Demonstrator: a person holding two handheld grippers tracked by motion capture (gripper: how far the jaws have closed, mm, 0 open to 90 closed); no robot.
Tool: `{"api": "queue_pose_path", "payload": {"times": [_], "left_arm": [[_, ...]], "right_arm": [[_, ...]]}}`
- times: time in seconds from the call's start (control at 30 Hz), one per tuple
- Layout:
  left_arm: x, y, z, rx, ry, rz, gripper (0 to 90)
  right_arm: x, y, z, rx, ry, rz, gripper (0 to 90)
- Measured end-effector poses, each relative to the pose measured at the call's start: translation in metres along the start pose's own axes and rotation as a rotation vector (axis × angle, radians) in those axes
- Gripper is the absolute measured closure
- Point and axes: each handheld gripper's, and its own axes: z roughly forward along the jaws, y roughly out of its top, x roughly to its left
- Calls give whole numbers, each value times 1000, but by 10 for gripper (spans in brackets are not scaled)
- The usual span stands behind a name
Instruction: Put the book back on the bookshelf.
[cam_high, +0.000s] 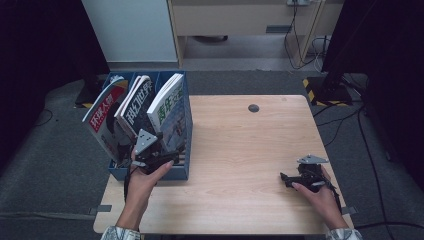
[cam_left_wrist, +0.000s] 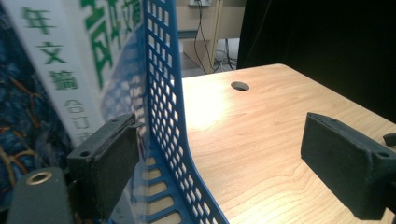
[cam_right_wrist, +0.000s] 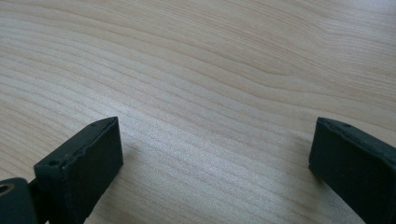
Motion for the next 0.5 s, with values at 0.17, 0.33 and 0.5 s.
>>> {"api": "queue_pose_path", "payload": {"times": [0.17, 0.33, 0.5], "left_arm": [[-6, 2, 6, 14, -17, 6, 109], [-12, 2, 12, 27, -32, 18, 108], [-15, 2, 16, 34, -37, 20, 108]], "right_arm": [[0, 0, 0, 0, 0, 0, 31], [0, 0, 0, 0, 0, 0, 31], [0, 0, 0, 0, 0, 0, 31]]}}
